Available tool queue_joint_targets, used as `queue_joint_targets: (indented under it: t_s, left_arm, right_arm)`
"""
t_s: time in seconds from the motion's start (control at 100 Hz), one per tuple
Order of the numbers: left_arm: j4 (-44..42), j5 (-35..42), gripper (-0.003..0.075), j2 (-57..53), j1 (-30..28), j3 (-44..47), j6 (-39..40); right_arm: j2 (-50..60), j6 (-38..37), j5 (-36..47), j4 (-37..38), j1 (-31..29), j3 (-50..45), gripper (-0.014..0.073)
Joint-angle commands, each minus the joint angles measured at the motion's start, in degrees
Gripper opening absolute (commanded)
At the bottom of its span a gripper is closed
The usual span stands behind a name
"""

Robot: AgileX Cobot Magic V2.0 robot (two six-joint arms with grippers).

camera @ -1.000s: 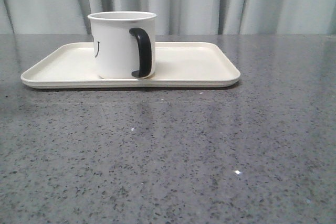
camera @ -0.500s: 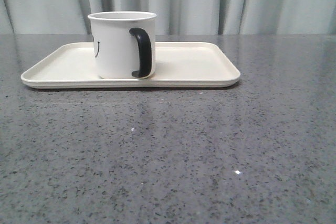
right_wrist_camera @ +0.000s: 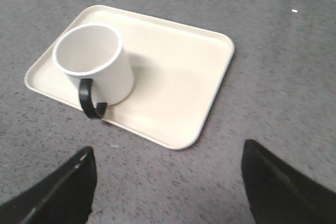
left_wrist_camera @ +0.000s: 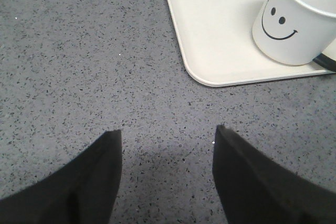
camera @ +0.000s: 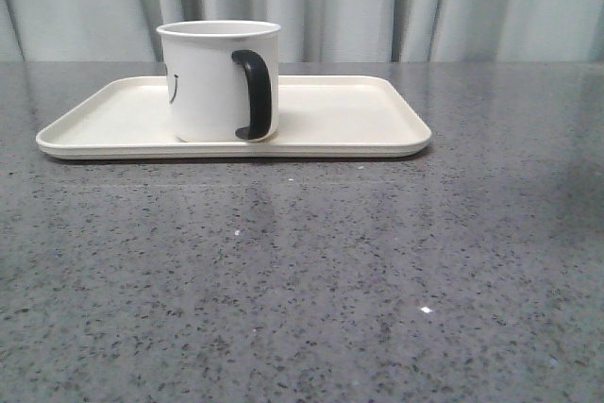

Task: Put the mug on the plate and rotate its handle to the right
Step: 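Move the right gripper above the mug rim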

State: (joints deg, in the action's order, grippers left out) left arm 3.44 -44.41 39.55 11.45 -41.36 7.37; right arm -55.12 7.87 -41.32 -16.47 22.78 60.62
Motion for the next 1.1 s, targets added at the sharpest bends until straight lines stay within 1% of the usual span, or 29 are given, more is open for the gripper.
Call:
queue_joint_targets:
  t_s: [0.0,0.09,0.15,0.36,0.47,0.68,0.83,1.09]
  left_arm:
    - [0.26,3.95,0.0389,-0.26,0.05,-1.52,0.5]
    - [0.26,3.7,0.0389,-0.26,0.05,-1.52,0.5]
    - [0.26,3.35,0.0389,-0.26,0.05,-1.52,0.5]
    - [0.26,2.59,0.0389,-0.26,0.05,-1.52,0.5]
    - [0.26,2.59,0.0389,-0.26,0.05,-1.52,0.5]
    - [0.26,2.59,0.0389,-0.26,0.05,-1.52,0.5]
    - [0.26,2.59,0.0389,-0.26,0.05,-1.52,0.38]
    - [0.26,2.55,0.0389,-0.26,0.05,-1.52,0.38]
  right_arm:
    - [-5.61,0.81,5.97,-0.07,4.12,5.24,0.054]
    - [-11.85,0.81,7.36,1.19,7.35,9.51,0.0505]
    - [-15.64,0.81,7.36,1.39,8.12,12.48,0.0499]
    - [-28.14,-0.86,5.21,1.39,8.59,24.04,0.0499]
    - [-33.23,-1.91,4.1,1.44,9.0,28.6,0.0499]
    - [-40.95,-2.6,2.98,1.46,10.51,34.75,0.0499]
    - [-45.78,-3.77,0.33,1.59,10.78,38.78,0.0499]
    - [-49.62,-4.8,-1.02,2.53,10.78,40.79,0.0499]
